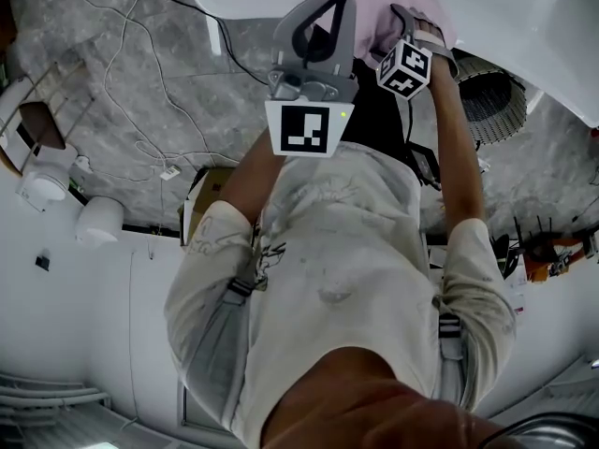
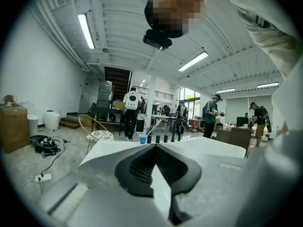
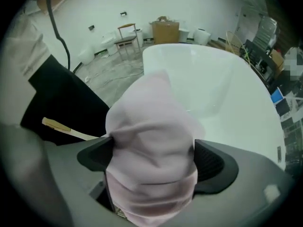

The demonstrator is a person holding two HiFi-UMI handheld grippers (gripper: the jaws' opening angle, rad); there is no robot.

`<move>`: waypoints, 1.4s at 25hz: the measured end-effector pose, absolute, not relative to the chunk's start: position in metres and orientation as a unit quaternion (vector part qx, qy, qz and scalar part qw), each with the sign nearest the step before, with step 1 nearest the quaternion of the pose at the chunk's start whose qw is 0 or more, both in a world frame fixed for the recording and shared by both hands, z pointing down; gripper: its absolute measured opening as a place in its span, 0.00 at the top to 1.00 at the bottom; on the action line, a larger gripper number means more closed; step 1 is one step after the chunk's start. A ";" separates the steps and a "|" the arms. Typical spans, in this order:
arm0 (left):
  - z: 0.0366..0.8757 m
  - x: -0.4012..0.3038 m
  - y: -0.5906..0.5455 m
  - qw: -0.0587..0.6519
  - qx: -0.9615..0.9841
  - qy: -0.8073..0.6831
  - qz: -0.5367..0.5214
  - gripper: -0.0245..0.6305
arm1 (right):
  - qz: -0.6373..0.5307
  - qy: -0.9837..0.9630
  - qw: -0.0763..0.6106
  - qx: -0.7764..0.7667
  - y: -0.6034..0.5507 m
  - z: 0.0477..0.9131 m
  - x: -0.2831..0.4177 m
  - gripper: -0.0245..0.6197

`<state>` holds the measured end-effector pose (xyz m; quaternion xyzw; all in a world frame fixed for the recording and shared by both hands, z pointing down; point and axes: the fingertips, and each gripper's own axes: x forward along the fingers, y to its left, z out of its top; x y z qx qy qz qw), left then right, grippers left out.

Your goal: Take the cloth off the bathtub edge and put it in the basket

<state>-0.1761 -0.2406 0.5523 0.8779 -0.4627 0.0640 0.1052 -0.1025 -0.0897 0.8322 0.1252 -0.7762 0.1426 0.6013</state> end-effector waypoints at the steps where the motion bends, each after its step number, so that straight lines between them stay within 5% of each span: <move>1: 0.553 -0.178 -0.241 0.107 0.877 -0.464 0.065 0.96 | 0.139 -0.771 0.610 0.117 -0.089 0.839 -0.103 0.13; 6: 0.557 -0.188 -0.245 0.111 0.871 -0.474 0.064 0.96 | 0.118 -0.755 0.637 0.106 -0.090 0.863 -0.104 0.13; 15: 0.557 -0.196 -0.257 0.107 0.865 -0.485 0.070 0.96 | 0.088 -0.752 0.640 0.128 -0.103 0.860 -0.099 0.46; 27: 0.528 -0.192 -0.256 0.095 0.871 -0.479 0.063 0.96 | 0.106 -0.741 0.643 0.161 -0.101 0.827 -0.099 0.72; 35: 0.494 -0.183 -0.250 0.073 0.876 -0.475 0.049 0.96 | 0.170 -0.747 0.606 0.216 -0.102 0.797 -0.090 0.78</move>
